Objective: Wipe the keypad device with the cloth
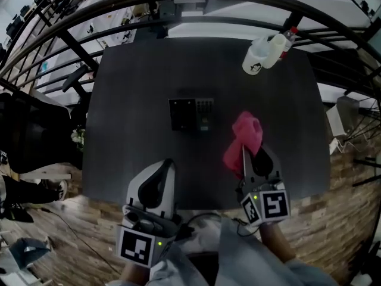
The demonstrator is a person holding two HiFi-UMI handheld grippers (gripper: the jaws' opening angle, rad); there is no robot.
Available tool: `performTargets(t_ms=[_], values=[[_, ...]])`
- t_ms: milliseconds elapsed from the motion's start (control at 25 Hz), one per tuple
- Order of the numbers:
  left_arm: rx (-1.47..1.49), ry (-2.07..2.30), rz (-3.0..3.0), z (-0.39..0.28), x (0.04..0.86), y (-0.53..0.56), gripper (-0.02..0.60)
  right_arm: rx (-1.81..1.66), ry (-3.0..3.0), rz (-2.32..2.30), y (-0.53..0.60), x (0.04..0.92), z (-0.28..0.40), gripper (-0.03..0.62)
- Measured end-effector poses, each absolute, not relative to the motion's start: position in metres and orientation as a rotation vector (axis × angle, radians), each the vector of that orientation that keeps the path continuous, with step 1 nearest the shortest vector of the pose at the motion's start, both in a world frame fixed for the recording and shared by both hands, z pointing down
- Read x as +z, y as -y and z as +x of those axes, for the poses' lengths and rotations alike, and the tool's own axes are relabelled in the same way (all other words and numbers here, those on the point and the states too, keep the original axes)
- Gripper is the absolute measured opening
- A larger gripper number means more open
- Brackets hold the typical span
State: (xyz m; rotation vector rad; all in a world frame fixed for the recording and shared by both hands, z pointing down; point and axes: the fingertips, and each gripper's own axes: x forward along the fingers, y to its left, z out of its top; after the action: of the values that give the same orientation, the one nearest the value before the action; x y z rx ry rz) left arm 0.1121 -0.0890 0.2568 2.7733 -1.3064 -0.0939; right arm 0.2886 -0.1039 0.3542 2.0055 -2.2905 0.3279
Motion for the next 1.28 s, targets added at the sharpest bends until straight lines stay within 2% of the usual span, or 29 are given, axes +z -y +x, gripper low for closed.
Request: performTargets(t_ms=[840,1280], values=[[-0.07,1.465,2.646,0.037,0.274,0.123,0.005,0.323,2.219,1.92,0.227,0.422,0.242,0.071],[-0.047,1.542,2.601,0.009,0.281,0.125,0.005,0.189,2.257,1.716,0.252,0.444,0.176,0.071]])
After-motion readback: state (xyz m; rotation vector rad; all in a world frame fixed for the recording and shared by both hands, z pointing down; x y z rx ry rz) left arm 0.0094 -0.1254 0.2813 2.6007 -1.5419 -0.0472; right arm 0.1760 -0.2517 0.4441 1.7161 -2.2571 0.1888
